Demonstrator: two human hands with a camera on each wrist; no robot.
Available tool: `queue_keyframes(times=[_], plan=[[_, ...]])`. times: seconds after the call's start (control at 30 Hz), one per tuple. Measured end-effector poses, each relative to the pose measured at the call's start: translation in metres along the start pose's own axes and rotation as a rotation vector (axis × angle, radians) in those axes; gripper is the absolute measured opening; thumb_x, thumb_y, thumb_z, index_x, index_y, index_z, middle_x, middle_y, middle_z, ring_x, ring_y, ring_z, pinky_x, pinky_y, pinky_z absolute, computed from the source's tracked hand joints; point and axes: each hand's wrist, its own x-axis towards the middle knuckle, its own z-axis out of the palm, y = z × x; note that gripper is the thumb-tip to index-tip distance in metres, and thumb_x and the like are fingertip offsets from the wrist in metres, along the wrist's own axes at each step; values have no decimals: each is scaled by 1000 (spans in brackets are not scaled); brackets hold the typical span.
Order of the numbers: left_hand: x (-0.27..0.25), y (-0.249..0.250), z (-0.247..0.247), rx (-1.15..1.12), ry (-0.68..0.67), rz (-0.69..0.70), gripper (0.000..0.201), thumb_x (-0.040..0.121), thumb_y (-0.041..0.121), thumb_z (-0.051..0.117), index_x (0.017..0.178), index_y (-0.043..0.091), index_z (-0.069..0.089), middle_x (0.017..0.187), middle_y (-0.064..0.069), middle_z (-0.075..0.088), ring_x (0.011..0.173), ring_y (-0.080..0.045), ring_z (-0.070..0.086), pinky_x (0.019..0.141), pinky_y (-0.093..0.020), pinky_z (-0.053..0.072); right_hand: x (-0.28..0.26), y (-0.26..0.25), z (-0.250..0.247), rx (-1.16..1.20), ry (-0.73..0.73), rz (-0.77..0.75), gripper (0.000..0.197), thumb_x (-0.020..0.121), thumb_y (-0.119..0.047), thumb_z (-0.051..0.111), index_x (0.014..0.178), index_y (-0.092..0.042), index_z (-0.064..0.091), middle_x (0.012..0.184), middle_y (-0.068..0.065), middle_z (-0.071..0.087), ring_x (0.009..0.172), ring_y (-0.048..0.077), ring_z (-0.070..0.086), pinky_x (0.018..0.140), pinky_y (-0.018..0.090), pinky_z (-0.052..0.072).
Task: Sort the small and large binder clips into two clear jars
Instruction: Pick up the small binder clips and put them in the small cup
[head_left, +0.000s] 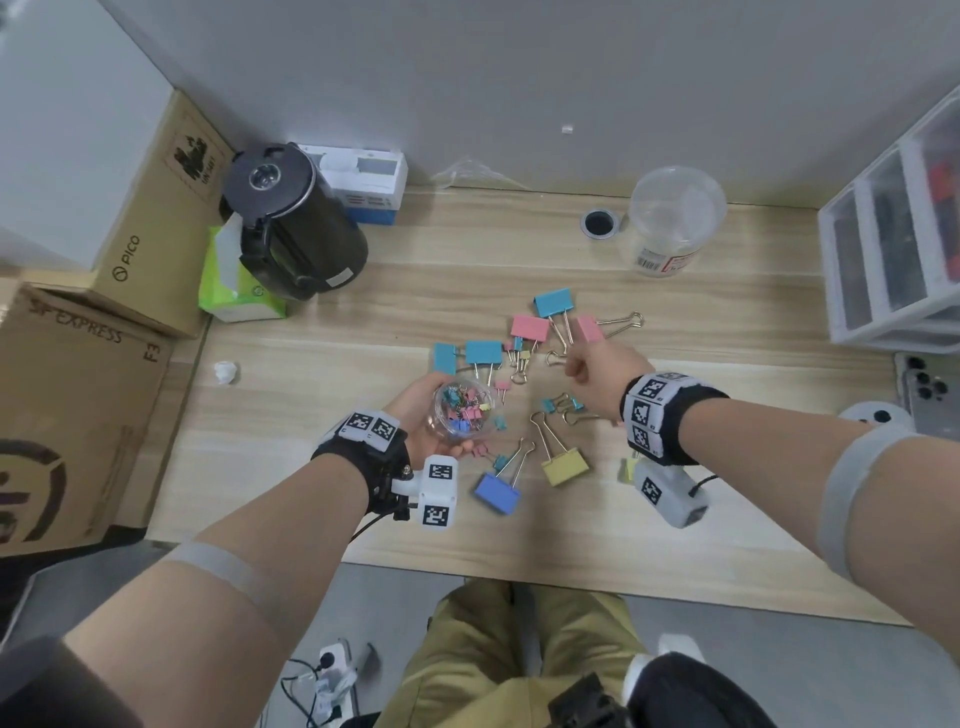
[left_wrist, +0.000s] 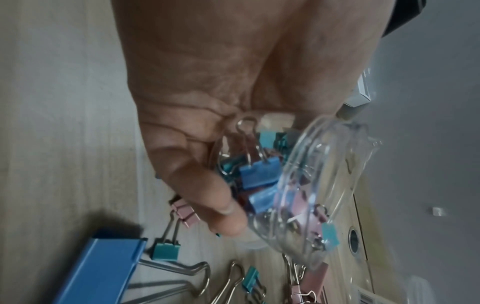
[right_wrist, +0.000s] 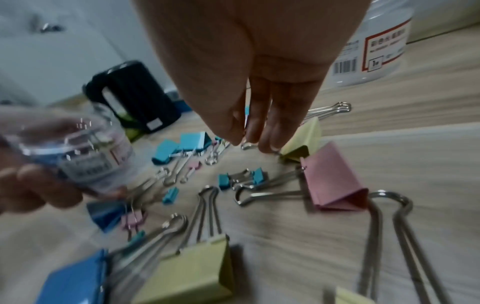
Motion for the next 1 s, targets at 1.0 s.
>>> queue_keyframes(times=[1.0], plan=[[-1, 7, -12, 39, 48, 5, 48, 99, 41, 35, 115, 2, 59, 84, -18, 67, 51, -21, 57, 41, -22, 47, 15, -20, 25, -150, -144, -101, 11, 87, -15, 56, 89, -8, 64, 96, 10, 68, 89, 28, 63, 80, 34, 54]])
